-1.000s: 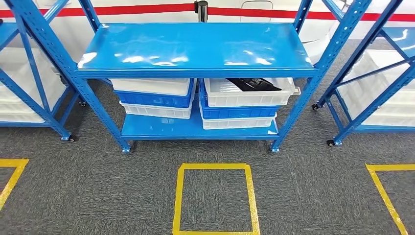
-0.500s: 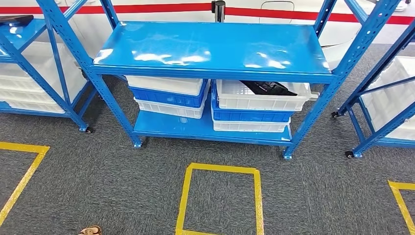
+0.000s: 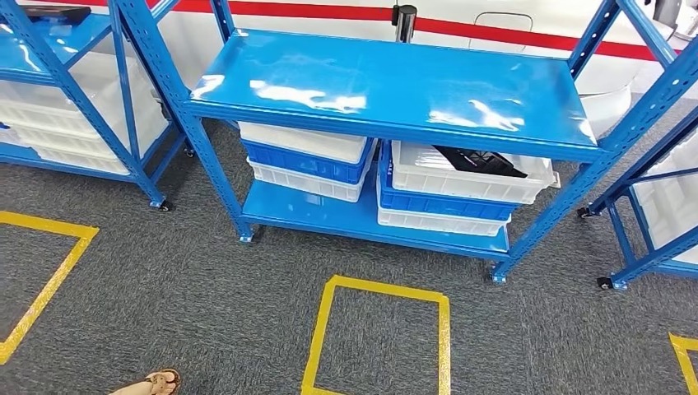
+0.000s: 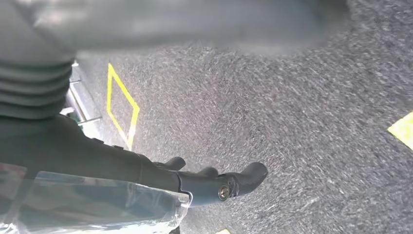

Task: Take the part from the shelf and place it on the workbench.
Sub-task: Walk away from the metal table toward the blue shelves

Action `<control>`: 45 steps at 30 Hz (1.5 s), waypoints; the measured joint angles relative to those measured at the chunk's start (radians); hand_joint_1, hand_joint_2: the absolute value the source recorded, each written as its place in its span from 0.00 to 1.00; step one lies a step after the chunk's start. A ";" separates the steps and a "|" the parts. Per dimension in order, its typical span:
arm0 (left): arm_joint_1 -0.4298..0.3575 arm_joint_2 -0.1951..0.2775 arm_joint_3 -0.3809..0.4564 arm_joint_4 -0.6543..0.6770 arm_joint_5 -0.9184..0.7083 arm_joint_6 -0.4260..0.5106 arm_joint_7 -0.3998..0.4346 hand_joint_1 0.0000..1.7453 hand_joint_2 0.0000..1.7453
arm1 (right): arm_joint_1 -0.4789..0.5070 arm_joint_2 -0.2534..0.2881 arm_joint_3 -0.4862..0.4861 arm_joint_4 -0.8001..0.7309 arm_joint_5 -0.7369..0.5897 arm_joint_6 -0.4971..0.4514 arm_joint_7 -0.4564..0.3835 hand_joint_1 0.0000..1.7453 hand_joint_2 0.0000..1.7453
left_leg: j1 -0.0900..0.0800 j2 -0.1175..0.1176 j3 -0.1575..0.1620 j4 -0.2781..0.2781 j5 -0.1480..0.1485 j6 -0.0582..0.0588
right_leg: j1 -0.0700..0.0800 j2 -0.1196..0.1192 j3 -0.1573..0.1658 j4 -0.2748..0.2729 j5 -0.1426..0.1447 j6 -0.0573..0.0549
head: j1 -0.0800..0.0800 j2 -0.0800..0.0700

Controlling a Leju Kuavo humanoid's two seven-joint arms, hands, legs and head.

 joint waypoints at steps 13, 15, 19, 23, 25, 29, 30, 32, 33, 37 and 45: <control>-0.002 0.003 0.000 -0.002 -0.016 -0.003 0.004 0.00 1.00 | -0.001 0.000 -0.013 0.000 -0.016 0.002 -0.013 0.00 1.00 | -0.003 -0.011 0.006 0.017 -0.018 0.013 | -0.007 0.007 0.100 -0.227 0.103 -0.001 | -0.004 0.000; -0.002 0.003 -0.001 -0.002 -0.018 -0.005 0.004 0.00 1.00 | -0.001 0.000 -0.017 0.000 -0.018 0.002 -0.014 0.00 1.00 | -0.002 -0.011 0.008 0.015 -0.018 0.013 | -0.006 0.007 0.100 -0.227 0.103 -0.001 | -0.004 0.000; -0.003 0.003 -0.002 -0.002 -0.022 -0.009 0.006 0.00 1.00 | -0.002 0.000 -0.026 0.000 -0.019 0.002 -0.016 0.00 1.00 | 0.003 -0.010 0.011 0.010 -0.019 -0.022 | 0.003 0.007 0.101 -0.225 0.099 -0.008 | -0.003 0.000; -0.003 0.004 -0.002 -0.002 -0.024 -0.009 0.007 0.00 1.00 | -0.002 0.000 -0.028 0.000 -0.019 0.002 -0.016 0.00 1.00 | 0.003 -0.010 0.011 0.010 -0.021 -0.036 | 0.004 0.007 0.100 -0.225 0.099 -0.008 | -0.003 0.000; -0.003 0.004 -0.003 -0.002 -0.025 -0.009 0.008 0.00 1.00 | -0.002 0.000 -0.029 0.000 -0.019 0.002 -0.015 0.00 1.00 | 0.000 -0.010 0.011 0.010 -0.021 -0.036 | 0.002 0.007 0.100 -0.225 0.099 -0.008 | -0.003 0.000; -0.003 0.004 -0.004 -0.002 -0.033 -0.009 0.013 0.00 1.00 | -0.002 0.000 -0.029 0.000 -0.019 0.002 -0.015 0.00 1.00 | -0.005 -0.010 0.011 0.011 -0.021 -0.036 | -0.002 0.007 0.101 -0.226 0.099 -0.008 | -0.003 0.000; -0.003 0.004 -0.004 -0.002 -0.037 -0.009 0.017 0.00 1.00 | -0.002 0.000 -0.029 0.000 -0.019 0.002 -0.015 0.00 1.00 | -0.006 -0.010 0.011 0.011 -0.021 -0.036 | -0.003 0.007 0.101 -0.226 0.099 -0.008 | -0.003 0.000; -0.003 0.004 -0.006 -0.002 -0.049 -0.010 0.028 0.00 1.00 | -0.002 0.000 -0.029 0.000 -0.021 0.002 -0.016 0.00 1.00 | -0.008 -0.010 0.011 0.011 -0.021 -0.036 | -0.004 0.007 0.101 -0.226 0.099 -0.007 | -0.003 0.000; -0.003 0.004 -0.008 -0.002 -0.053 -0.011 0.033 0.00 1.00 | -0.002 0.000 -0.030 0.000 -0.024 0.001 -0.018 0.00 1.00 | -0.008 -0.010 0.011 0.011 -0.021 -0.036 | -0.005 0.007 0.101 -0.226 0.099 -0.007 | -0.003 0.000; 0.004 0.010 -0.059 -0.005 -0.037 -0.014 0.049 0.00 1.00 | 0.002 -0.001 -0.051 -0.002 -0.043 0.009 -0.040 0.00 1.00 | -0.009 -0.010 0.011 0.011 -0.021 -0.035 | -0.006 0.007 0.101 -0.226 0.099 -0.007 | -0.003 0.000; 0.035 0.038 -0.271 -0.029 0.103 -0.042 0.083 0.00 1.00 | 0.030 -0.012 -0.115 -0.025 -0.110 0.104 -0.088 0.00 1.00 | -0.009 -0.010 0.011 0.011 -0.022 -0.035 | -0.006 0.007 0.101 -0.226 0.099 -0.007 | -0.003 0.000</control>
